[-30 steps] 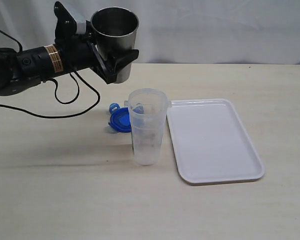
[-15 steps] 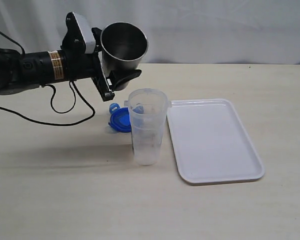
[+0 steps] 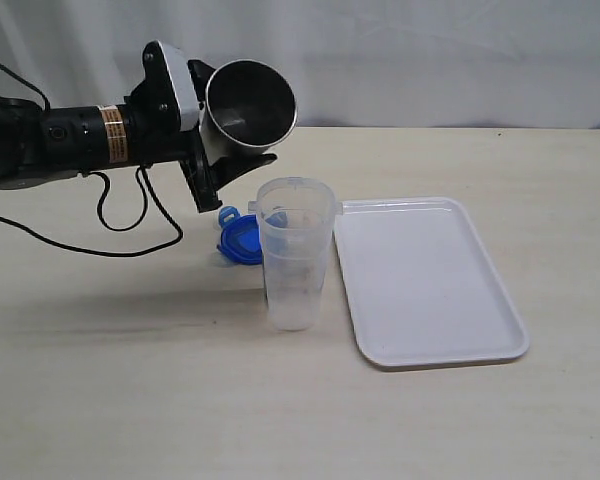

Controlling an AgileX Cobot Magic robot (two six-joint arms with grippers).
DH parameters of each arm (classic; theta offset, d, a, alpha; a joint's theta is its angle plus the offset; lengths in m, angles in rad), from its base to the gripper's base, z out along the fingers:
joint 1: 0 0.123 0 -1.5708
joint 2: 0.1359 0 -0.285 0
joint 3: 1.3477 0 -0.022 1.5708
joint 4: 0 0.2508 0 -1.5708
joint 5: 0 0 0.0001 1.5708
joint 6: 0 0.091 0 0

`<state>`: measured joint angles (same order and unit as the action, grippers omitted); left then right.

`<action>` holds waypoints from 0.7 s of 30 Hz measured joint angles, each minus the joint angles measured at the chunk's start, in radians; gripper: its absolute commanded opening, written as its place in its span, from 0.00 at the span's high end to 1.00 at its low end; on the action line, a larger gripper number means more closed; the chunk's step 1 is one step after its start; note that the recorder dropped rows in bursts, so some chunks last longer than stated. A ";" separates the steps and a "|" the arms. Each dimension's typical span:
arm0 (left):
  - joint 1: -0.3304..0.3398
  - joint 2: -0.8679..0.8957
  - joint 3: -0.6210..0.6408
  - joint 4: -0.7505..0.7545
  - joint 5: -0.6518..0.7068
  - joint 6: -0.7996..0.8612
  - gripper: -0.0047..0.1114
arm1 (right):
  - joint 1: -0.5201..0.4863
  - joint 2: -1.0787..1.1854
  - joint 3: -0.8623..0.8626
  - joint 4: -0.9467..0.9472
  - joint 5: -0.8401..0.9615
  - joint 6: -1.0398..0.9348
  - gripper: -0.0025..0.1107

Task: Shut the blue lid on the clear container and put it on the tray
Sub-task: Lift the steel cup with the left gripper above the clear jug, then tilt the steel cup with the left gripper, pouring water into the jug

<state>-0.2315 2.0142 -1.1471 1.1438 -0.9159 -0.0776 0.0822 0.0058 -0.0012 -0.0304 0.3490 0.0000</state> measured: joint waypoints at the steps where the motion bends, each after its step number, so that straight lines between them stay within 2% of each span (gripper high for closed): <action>1: 0.000 0.000 0.000 0.000 0.000 0.013 0.96 | 0.000 0.000 0.000 0.000 0.000 0.000 0.94; 21: 0.000 0.000 0.000 0.008 0.000 0.266 0.96 | 0.000 0.000 0.000 0.000 0.000 0.000 0.94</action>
<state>-0.2315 2.0142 -1.1471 1.1515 -0.9159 0.1885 0.0822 0.0058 -0.0012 -0.0304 0.3490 0.0000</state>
